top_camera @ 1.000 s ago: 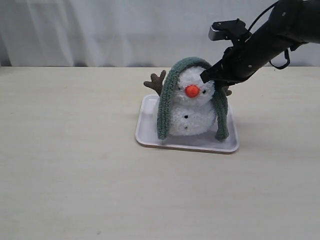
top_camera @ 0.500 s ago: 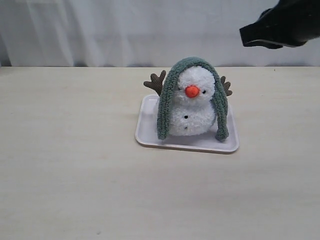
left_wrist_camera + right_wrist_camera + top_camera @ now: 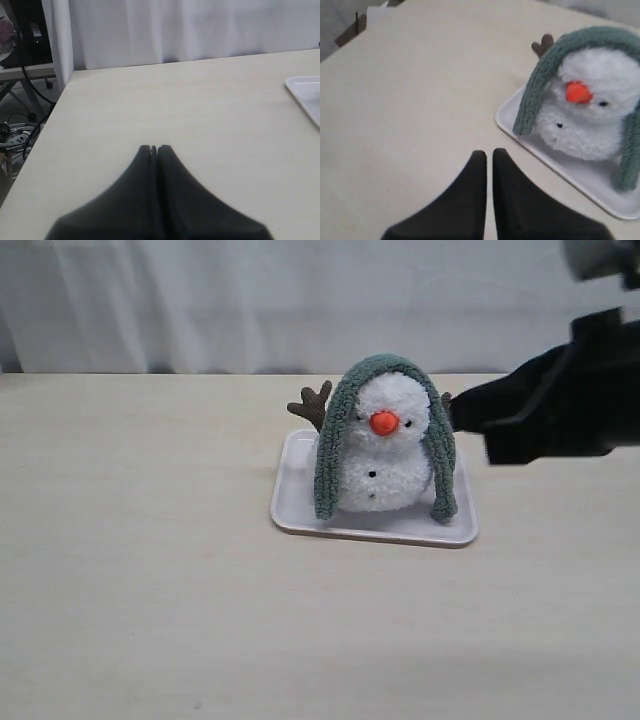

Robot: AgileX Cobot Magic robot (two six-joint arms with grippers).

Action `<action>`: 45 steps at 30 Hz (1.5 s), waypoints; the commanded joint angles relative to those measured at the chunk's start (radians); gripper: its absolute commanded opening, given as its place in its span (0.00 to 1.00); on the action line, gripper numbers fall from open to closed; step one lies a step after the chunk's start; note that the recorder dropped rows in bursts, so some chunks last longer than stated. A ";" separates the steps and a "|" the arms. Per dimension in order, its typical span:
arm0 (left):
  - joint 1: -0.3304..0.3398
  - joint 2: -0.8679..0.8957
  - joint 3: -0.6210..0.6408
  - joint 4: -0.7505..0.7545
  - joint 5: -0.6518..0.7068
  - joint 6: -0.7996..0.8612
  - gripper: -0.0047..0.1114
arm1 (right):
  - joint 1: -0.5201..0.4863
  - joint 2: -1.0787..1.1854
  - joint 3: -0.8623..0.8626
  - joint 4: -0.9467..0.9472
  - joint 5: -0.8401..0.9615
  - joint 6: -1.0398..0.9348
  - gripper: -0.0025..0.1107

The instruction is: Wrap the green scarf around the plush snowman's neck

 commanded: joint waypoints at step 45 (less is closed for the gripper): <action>-0.003 -0.002 0.002 -0.007 -0.011 0.001 0.04 | 0.185 0.929 -0.881 -0.755 0.263 0.745 0.20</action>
